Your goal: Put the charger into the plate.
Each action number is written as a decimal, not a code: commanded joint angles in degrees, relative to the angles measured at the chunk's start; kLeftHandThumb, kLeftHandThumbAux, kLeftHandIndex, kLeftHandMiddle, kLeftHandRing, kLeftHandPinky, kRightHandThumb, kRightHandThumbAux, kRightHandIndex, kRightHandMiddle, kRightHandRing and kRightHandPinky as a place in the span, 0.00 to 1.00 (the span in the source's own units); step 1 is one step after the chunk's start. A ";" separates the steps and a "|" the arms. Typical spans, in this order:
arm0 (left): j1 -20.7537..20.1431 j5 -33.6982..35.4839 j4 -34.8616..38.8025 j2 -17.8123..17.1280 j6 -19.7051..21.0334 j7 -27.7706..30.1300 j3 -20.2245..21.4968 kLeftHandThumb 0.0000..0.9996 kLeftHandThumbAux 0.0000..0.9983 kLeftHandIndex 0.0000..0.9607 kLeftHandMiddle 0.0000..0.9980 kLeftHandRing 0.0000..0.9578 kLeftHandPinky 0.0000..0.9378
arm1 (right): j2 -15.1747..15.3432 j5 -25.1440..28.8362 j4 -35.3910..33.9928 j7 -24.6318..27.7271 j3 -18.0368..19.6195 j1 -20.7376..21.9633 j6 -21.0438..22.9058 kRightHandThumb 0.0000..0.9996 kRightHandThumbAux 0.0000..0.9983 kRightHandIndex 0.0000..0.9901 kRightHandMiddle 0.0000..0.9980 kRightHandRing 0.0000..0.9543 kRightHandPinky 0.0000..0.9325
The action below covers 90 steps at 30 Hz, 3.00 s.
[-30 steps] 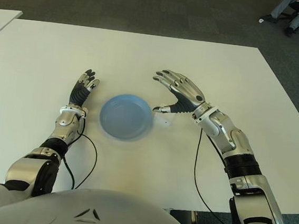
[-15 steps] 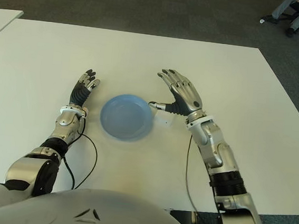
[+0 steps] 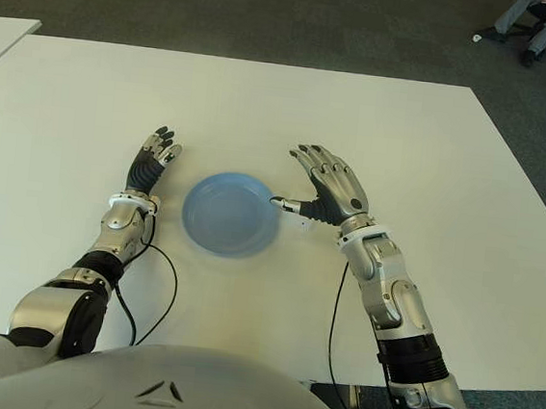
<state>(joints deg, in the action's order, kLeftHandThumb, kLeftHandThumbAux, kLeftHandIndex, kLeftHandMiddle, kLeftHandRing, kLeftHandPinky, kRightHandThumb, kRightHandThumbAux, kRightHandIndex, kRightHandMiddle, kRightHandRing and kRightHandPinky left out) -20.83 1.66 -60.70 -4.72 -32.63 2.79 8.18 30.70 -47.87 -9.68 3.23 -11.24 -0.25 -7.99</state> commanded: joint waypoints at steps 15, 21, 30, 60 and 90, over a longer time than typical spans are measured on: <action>3.76 -0.31 -2.46 0.46 1.81 -2.02 -0.02 0.00 0.52 0.03 0.12 0.09 0.04 | 0.46 -3.83 -1.05 1.61 -0.61 -4.40 3.41 0.30 0.16 0.00 0.00 0.00 0.00; 3.94 -0.16 -2.23 0.49 1.51 -1.72 -0.02 0.00 0.52 0.04 0.13 0.10 0.03 | 1.28 -2.98 0.31 0.53 -0.48 -4.68 2.02 0.29 0.16 0.00 0.00 0.00 0.00; 4.25 -0.26 -1.85 0.36 1.54 -1.73 -0.14 0.00 0.52 0.05 0.13 0.10 0.03 | 3.49 -1.09 3.44 0.60 -0.52 -3.59 -1.63 0.30 0.18 0.00 0.00 0.00 0.00; 5.23 -0.23 -0.12 -0.02 2.48 -1.13 -0.41 0.00 0.54 0.05 0.13 0.11 0.07 | 3.21 0.25 23.79 -3.10 -6.02 8.46 -7.96 0.30 0.24 0.00 0.00 0.00 0.00; 6.07 -0.10 1.49 0.50 2.28 -0.84 -0.57 0.00 0.53 0.04 0.13 0.10 0.06 | 2.30 -0.16 37.63 -9.00 -11.17 15.94 -8.85 0.31 0.27 0.00 0.00 0.00 0.00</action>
<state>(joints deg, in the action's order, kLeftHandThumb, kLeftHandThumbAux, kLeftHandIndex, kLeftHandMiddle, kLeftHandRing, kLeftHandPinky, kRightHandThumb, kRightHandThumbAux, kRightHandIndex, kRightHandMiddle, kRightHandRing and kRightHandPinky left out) -17.98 1.64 -57.26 -4.83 -33.23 1.66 7.95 33.40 -47.77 26.76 -5.42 -21.61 14.66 -17.32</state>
